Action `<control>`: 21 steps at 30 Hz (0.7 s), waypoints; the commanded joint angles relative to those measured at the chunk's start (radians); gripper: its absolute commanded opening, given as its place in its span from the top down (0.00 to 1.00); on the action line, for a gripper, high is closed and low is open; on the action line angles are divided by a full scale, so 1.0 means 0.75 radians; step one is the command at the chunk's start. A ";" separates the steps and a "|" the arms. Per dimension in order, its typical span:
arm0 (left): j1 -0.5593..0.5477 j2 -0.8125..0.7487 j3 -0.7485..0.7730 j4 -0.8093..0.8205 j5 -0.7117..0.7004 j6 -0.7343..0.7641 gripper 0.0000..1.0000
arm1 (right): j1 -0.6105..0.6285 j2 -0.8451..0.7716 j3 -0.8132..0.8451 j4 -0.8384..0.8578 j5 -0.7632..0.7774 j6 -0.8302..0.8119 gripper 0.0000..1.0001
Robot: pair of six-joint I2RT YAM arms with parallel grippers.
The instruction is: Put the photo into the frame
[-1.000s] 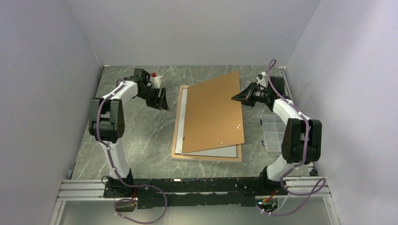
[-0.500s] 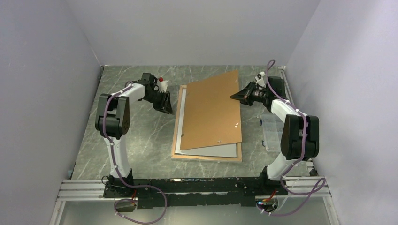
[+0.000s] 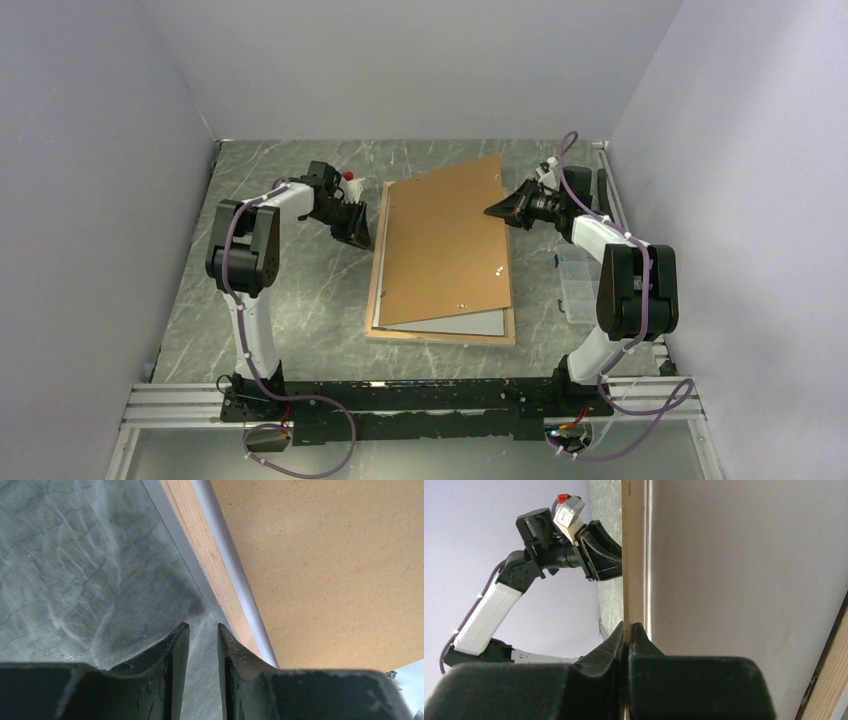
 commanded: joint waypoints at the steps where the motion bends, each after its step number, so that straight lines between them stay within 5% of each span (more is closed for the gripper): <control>1: -0.020 0.011 -0.014 0.033 0.034 -0.008 0.68 | 0.015 -0.013 -0.005 0.127 -0.074 0.066 1.00; 21: -0.046 0.022 -0.024 0.028 -0.002 0.023 0.77 | 0.062 0.018 -0.005 0.044 -0.012 -0.009 1.00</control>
